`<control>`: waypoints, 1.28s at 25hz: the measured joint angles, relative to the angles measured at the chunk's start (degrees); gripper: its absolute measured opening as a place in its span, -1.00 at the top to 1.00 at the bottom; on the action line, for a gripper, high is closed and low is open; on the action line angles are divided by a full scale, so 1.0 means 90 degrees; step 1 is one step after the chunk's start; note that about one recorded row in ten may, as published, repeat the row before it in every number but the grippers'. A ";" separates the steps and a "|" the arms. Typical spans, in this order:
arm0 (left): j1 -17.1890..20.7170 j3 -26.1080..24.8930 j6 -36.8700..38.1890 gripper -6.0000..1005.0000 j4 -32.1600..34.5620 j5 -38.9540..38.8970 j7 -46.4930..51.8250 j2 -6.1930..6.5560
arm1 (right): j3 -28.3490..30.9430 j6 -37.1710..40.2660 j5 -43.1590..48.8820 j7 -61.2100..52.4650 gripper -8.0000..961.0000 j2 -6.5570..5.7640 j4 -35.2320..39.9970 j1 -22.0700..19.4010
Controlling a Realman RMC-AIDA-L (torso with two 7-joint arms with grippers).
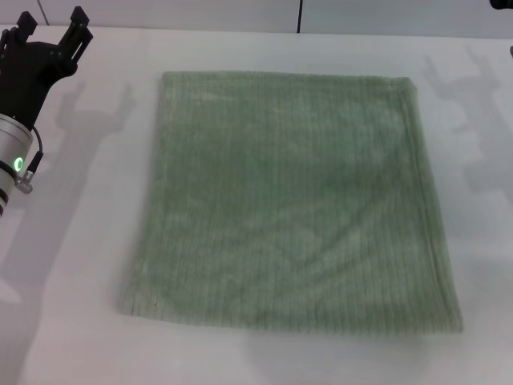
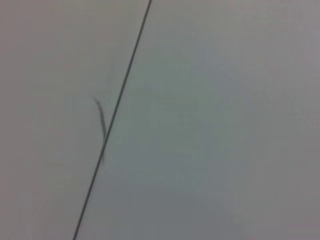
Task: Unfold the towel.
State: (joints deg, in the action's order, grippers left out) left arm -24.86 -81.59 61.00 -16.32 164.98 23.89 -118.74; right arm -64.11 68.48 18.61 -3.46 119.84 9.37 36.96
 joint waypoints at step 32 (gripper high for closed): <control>-0.0236 0.0022 0.0045 -0.64 -0.0082 0.0034 -0.0312 0.0018 | -0.0066 0.0340 -0.0006 -0.0178 -0.58 0.0005 -0.0288 -0.0017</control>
State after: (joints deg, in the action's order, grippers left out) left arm -26.98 -81.39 61.40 -17.06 165.29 21.08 -118.57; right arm -64.70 71.54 18.55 -5.06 119.88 6.78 36.80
